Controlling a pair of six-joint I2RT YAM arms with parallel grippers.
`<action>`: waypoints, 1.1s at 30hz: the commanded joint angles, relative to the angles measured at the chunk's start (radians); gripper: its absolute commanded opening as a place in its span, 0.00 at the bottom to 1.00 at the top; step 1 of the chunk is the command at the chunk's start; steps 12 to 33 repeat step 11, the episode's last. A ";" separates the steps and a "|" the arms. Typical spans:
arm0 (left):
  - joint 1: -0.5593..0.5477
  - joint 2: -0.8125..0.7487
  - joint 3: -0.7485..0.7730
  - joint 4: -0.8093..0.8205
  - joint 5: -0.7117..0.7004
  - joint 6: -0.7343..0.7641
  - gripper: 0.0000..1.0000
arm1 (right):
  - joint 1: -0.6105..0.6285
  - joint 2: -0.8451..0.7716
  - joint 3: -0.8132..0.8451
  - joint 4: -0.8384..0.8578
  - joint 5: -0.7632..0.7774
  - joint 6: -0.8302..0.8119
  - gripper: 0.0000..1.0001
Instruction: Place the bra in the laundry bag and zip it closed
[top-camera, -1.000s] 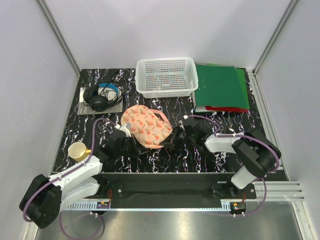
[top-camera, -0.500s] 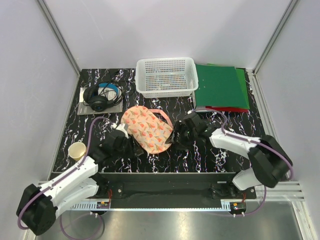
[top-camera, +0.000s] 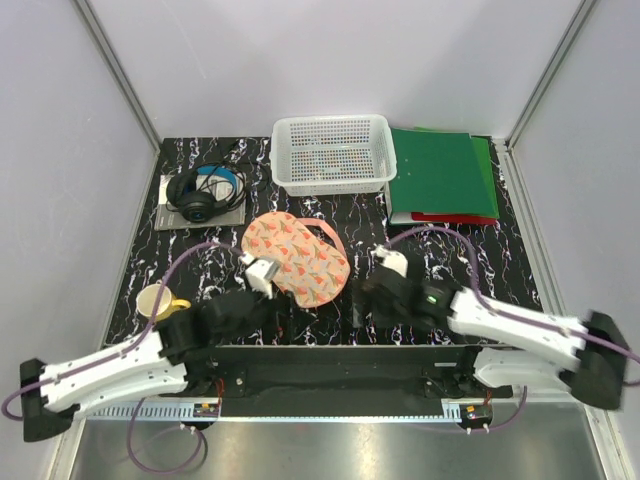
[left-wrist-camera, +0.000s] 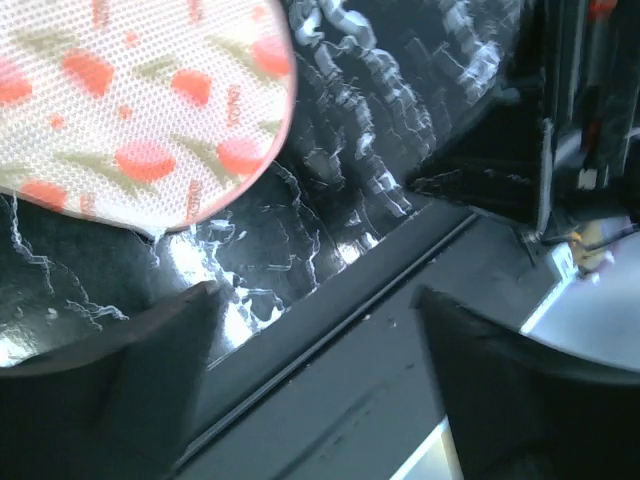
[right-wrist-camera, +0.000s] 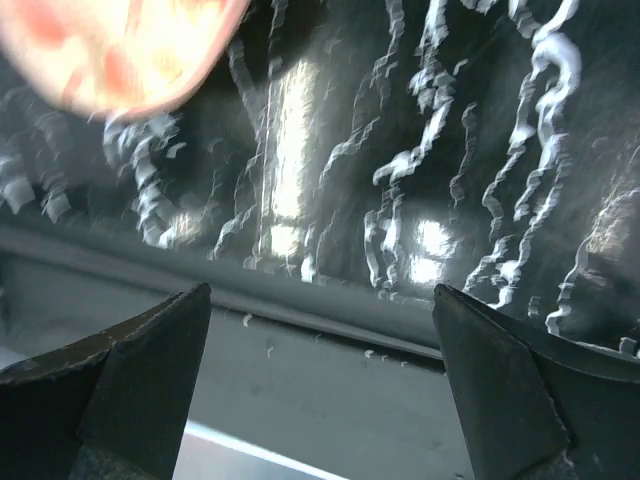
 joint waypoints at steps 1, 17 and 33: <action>-0.005 -0.298 -0.167 0.104 0.034 -0.027 0.99 | 0.042 -0.385 -0.298 0.314 -0.040 0.076 1.00; -0.008 -0.701 -0.371 0.173 0.291 -0.133 0.99 | 0.042 -1.183 -0.686 0.434 -0.067 0.234 1.00; -0.008 -0.701 -0.371 0.173 0.291 -0.133 0.99 | 0.042 -1.183 -0.686 0.434 -0.067 0.234 1.00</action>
